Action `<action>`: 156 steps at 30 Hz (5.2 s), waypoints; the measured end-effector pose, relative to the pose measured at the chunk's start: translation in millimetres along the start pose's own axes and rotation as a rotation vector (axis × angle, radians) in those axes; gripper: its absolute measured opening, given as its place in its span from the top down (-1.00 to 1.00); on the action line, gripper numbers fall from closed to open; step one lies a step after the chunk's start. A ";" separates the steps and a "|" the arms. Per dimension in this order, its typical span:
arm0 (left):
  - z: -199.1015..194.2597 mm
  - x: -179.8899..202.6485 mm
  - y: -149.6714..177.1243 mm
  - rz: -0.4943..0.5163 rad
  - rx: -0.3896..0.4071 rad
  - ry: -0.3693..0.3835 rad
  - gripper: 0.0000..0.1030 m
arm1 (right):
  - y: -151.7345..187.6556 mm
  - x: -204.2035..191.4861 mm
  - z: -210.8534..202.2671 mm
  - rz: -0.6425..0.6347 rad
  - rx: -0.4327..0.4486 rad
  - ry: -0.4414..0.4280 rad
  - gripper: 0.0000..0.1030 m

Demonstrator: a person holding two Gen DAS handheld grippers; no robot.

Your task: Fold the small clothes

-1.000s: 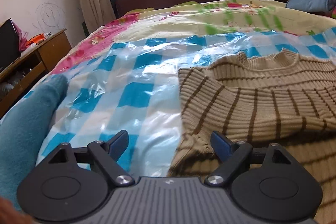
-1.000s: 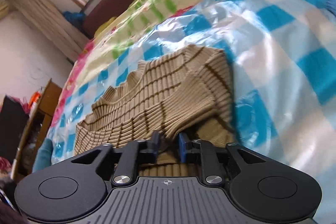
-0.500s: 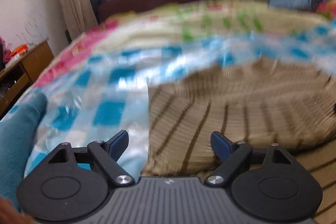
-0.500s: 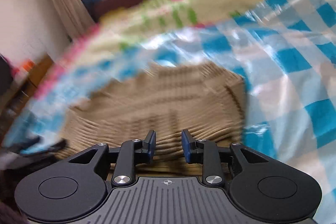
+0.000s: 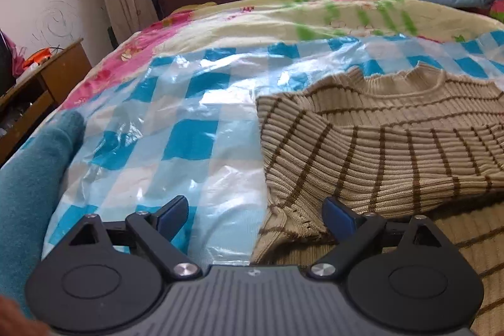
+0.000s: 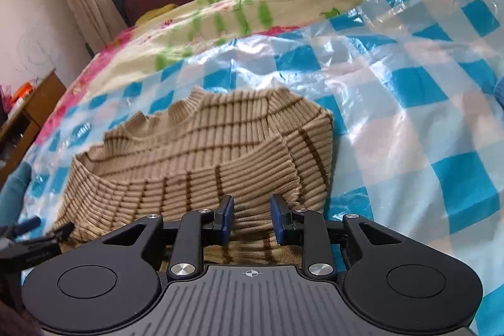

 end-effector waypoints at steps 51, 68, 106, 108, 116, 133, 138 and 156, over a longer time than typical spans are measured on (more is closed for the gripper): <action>-147.1 -93.9 115.1 0.050 -0.180 0.152 -0.82 | 132.1 -52.7 -147.2 0.049 -0.344 -0.115 0.33; -186.4 -102.3 142.5 -0.001 -0.297 0.281 0.04 | 179.6 -56.5 -167.7 0.141 -0.421 -0.154 0.32; -52.6 -88.4 -60.2 -0.590 -0.176 0.730 0.75 | -18.6 -12.4 -127.7 0.434 0.202 -0.509 0.88; -19.2 -78.8 -74.0 -0.601 -0.172 0.680 0.75 | -39.2 5.3 -98.1 0.462 0.224 -0.458 0.88; 75.3 -40.8 -58.2 -0.576 -0.269 0.483 0.75 | -56.9 57.6 3.4 0.506 0.169 -0.254 0.77; 49.2 -80.0 -60.9 -0.603 -0.176 0.418 0.14 | -55.8 33.0 -17.9 0.129 0.152 -0.146 -0.13; 50.1 -68.7 -59.5 -0.499 -0.178 0.387 -0.16 | -47.6 18.6 21.4 0.003 0.025 -0.052 -0.09; 67.6 -33.3 -54.9 -0.421 -0.184 0.361 0.65 | -61.9 42.1 -9.9 0.105 0.184 -0.023 0.89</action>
Point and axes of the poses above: each gripper's, at about its wrist camera, not at the fingertips, and z roughly the way its jaws point, x to its right, y to its underside, the point moved 5 cm from there along z, roughly the way its jaws point, and after that the axes turned 14 degrees about -y, right-handed, at the moved point
